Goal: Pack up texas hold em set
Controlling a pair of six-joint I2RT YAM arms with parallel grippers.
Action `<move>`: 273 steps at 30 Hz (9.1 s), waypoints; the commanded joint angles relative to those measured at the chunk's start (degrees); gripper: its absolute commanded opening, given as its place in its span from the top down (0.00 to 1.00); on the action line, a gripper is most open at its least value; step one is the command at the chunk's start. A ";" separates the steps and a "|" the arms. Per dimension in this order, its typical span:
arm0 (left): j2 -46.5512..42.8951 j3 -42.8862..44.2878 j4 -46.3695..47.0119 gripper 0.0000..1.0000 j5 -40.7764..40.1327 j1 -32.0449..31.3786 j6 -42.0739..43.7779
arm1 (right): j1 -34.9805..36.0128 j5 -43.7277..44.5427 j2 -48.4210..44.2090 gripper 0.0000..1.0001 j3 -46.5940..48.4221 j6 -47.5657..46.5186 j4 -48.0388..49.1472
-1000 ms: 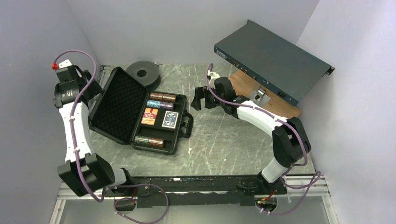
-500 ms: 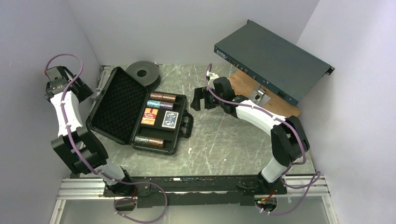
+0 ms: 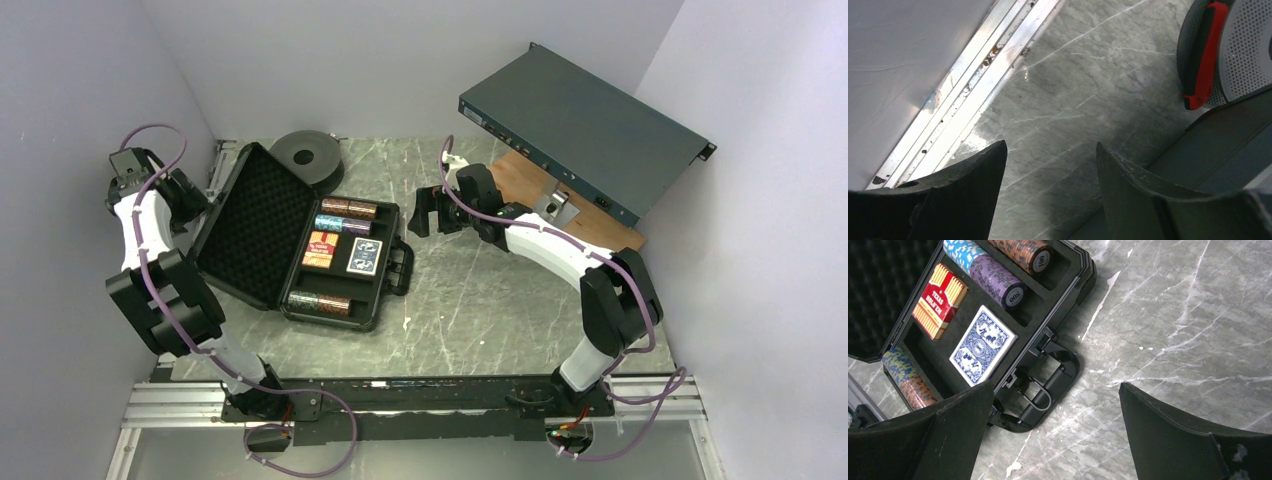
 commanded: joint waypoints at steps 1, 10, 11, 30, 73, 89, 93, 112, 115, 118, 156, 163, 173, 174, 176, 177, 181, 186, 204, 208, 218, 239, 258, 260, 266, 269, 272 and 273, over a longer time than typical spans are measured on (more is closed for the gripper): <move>-1.96 -0.77 1.72 0.29 4.88 -0.89 1.46 | -0.24 -0.09 0.18 0.00 2.66 -0.43 0.70; -4.48 -2.46 1.62 0.28 5.27 -2.60 1.52 | -0.25 2.60 1.43 0.01 4.24 -1.31 -1.98; -4.79 -2.66 1.71 0.28 5.34 -2.84 1.55 | -0.21 0.54 1.36 0.03 3.95 -1.70 -1.14; -9.35 -4.07 1.32 0.26 8.52 -6.91 1.35 | 14.33 -18.65 16.39 0.54 23.50 2.95 4.16; -13.08 -3.29 2.91 0.24 19.98 -22.01 5.27 | 18.37 -12.78 28.14 0.91 46.46 -1.79 -9.21; -18.50 -4.99 1.03 0.24 18.38 -23.63 4.98 | 18.42 4.34 16.52 0.91 34.44 -9.88 -18.19; -22.99 -8.35 0.36 0.24 17.99 -24.29 4.75 | 17.24 20.02 8.90 1.00 25.25 -9.61 -19.38; -31.63 -17.20 -0.60 0.25 16.39 -35.83 3.51 | 11.17 16.99 4.72 0.95 22.15 -6.16 -19.55; -32.15 -19.24 0.35 0.36 16.86 -39.02 2.48 | 11.08 16.01 4.33 0.80 21.47 -5.09 -19.02; -31.75 -20.59 0.88 0.45 14.66 -42.64 2.12 | 10.79 14.47 3.39 0.70 19.42 -3.94 -17.81; -22.76 -27.26 9.75 1.00 3.88 -53.63 -2.92 | 4.80 -2.72 -2.17 1.00 -14.42 9.52 10.20; -24.25 -31.56 9.94 1.00 3.91 -54.22 -4.27 | 4.70 -3.54 2.03 1.00 -13.97 10.75 10.62; -27.40 -37.12 9.66 1.00 2.65 -55.43 -6.09 | 4.55 -0.44 5.56 1.00 -12.42 11.51 9.18; -27.43 -37.42 9.69 1.00 2.52 -55.54 -6.21 | 4.57 -0.66 6.04 1.00 -12.26 11.56 9.43; -27.58 -37.88 9.80 1.00 2.38 -55.63 -6.42 | 4.57 -1.10 6.84 1.00 -11.98 11.94 9.84; -27.59 -38.03 9.88 1.00 2.36 -55.70 -6.48 | 4.58 -1.35 7.30 1.00 -11.81 12.14 10.06; -27.47 -38.32 10.40 1.00 2.54 -55.87 -6.62 | 4.58 -1.95 8.97 1.00 -11.17 12.73 10.60; -26.97 -38.33 10.63 1.00 2.77 -56.14 -6.62 | 4.58 -2.20 10.41 1.00 -10.20 13.16 10.93; -27.06 -39.37 11.66 1.00 2.56 -56.75 -7.06 | 4.45 -6.56 13.99 1.00 -3.93 13.24 10.53; -26.89 -39.73 12.00 1.00 2.71 -56.86 -7.23 | 4.53 -7.60 13.70 1.00 -3.75 13.26 9.95; -27.06 -39.92 12.25 1.00 2.52 -57.15 -7.42 | 4.58 -9.61 12.58 1.00 -4.10 14.04 10.33; -26.21 -41.08 14.17 1.00 3.14 -58.75 -8.81 | 9.46 -14.16 17.89 1.00 6.55 17.51 12.54; -26.99 -40.08 13.51 1.00 2.28 -59.78 -8.82 | 10.20 -12.61 16.72 1.00 0.23 17.26 12.97; -27.18 -40.22 13.53 1.00 2.15 -59.83 -8.89 | 10.20 -12.37 16.80 1.00 -0.56 17.23 13.26; -27.04 -40.53 13.73 1.00 2.30 -60.04 -9.12 | 10.20 -11.98 16.87 1.00 -1.37 17.33 13.70; -27.19 -40.29 13.40 1.00 2.18 -60.22 -9.12 | 10.20 -11.65 16.66 1.00 -1.13 16.92 13.20; -27.47 -39.80 13.18 1.00 2.00 -60.40 -9.04 | 10.13 -11.76 15.88 1.00 -0.67 16.66 12.33; -27.69 -39.64 13.06 1.00 2.02 -60.47 -8.95 | 10.05 -11.66 15.34 1.00 -0.53 16.51 12.02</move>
